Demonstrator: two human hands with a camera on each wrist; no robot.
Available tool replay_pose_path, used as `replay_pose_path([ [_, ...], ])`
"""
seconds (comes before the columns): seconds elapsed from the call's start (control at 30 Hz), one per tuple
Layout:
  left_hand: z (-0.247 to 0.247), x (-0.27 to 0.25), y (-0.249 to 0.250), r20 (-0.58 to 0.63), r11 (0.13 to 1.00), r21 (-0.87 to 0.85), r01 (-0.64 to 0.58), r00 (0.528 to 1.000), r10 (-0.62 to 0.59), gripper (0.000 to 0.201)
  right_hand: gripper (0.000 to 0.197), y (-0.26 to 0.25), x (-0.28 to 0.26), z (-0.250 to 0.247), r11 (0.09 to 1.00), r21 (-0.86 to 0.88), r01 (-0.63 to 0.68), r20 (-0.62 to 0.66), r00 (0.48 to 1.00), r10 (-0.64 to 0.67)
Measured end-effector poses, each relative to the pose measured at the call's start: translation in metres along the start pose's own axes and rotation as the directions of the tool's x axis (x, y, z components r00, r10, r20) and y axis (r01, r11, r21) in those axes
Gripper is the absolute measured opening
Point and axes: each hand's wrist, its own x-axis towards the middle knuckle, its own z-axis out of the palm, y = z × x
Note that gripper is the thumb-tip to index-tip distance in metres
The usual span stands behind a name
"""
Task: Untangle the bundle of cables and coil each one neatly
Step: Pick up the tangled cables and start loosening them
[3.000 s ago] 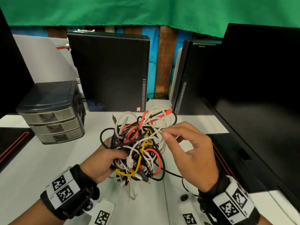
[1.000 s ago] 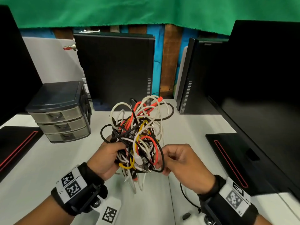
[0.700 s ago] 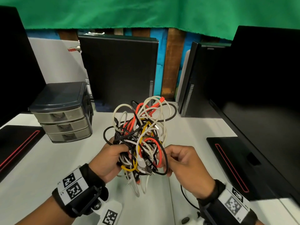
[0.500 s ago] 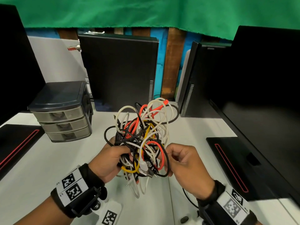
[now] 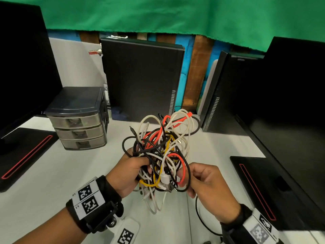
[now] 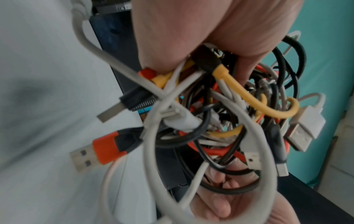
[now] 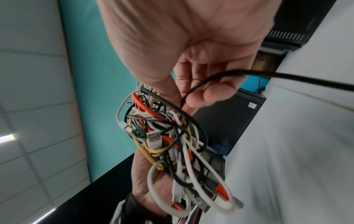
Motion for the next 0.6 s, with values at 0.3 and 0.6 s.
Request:
replay_pose_path([
  [0.3, -0.004, 0.004, -0.011, 0.042, 0.997, 0.076, -0.004, 0.999, 0.001, 0.026, 0.013, 0.000, -0.001, 0.006, 0.997, 0.058, 0.057, -0.036, 0.998, -0.055],
  [0.6, 0.008, -0.005, -0.008, 0.126, 0.923, 0.277, -0.268, 0.962, 0.241, 0.020, 0.053, 0.015, 0.003, -0.001, 0.999, 0.049, 0.018, -0.019, 1.000, -0.017],
])
